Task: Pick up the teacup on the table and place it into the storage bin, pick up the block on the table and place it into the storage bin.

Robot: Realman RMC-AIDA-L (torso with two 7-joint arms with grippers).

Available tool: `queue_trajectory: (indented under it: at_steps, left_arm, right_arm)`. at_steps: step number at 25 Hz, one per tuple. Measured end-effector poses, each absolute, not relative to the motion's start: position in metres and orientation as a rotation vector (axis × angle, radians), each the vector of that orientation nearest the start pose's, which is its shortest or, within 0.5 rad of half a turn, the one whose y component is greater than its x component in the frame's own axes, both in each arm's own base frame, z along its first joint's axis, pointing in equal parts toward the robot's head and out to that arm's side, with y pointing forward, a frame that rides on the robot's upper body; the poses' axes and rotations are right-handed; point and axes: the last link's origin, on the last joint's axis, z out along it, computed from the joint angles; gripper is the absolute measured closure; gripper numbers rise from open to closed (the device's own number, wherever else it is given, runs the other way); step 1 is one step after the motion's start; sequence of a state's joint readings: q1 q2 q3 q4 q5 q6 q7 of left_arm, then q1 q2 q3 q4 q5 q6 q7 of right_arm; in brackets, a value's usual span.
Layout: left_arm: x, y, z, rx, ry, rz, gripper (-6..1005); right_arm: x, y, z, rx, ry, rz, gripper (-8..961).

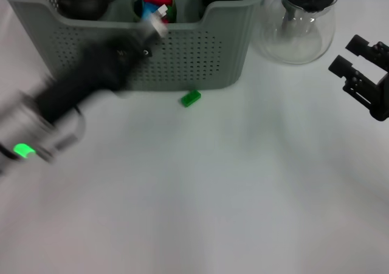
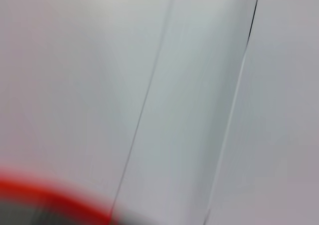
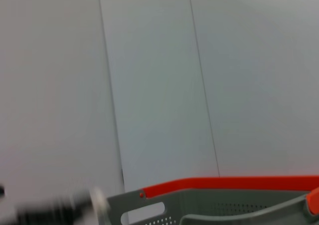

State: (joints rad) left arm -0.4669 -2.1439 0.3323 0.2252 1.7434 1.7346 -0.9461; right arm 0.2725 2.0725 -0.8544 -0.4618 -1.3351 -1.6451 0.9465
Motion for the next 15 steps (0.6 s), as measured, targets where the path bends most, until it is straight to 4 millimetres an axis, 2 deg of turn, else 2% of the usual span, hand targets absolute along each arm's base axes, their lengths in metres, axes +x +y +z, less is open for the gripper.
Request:
queue_trajectory:
  at_steps: [3, 6, 8, 9, 12, 15]
  left_arm:
    - [-0.242, 0.302, 0.024, -2.16, -0.611, -1.595, 837]
    - [-0.217, 0.335, 0.056, -2.23, -0.635, -1.586, 836]
    - [-0.195, 0.369, 0.068, -2.331, -0.68, -1.399, 836]
    - [-0.181, 0.387, 0.072, -2.379, -0.697, -1.253, 836]
    - [-0.151, 0.419, 0.072, -2.454, -0.726, -0.902, 836]
    - [-0.124, 0.439, 0.065, -2.494, -0.708, -0.585, 836]
  right_arm:
    - [0.292, 0.272, 0.013, -2.24, 0.439, 1.158, 386]
    - [0.291, 0.273, 0.012, -2.24, 0.44, 1.157, 386]
    - [0.291, 0.273, 0.012, -2.241, 0.44, 1.158, 386]
    - [0.291, 0.274, 0.012, -2.241, 0.44, 1.158, 386]
    - [0.29, 0.274, 0.012, -2.242, 0.44, 1.16, 386]
    - [0.29, 0.273, 0.011, -2.242, 0.441, 1.161, 386]
